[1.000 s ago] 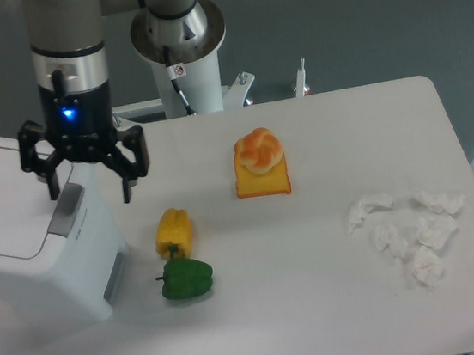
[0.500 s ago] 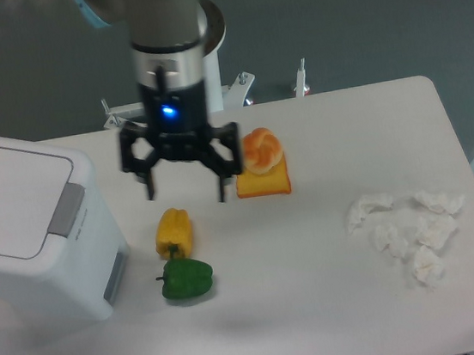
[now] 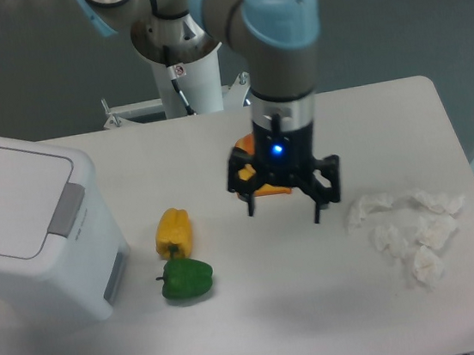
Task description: Close the trash can
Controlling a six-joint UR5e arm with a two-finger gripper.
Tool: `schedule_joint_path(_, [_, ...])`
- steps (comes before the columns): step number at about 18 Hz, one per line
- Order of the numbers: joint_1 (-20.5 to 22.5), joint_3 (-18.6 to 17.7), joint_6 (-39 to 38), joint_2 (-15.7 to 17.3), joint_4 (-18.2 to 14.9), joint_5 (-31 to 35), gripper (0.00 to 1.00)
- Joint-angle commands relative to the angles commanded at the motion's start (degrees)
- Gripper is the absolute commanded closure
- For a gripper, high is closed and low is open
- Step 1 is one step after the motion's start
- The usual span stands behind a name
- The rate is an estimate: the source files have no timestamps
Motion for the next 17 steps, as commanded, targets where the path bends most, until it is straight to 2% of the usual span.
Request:
schedule_joint_path(3, [2.29,0.0,6.42,-2.2,-0.35,1.67,0.0])
schedule_joint_path(7, [4.4,0.26,15.75,-5.37,-0.44,7.73,0.0])
schedule_joint_path(10, [4.84,0.61,17.08,-6.95,-0.27,9.67,0.0])
schedule_joint_path(17, [8.0,4.83,20.42,-10.82,-0.61,11.09,0.0])
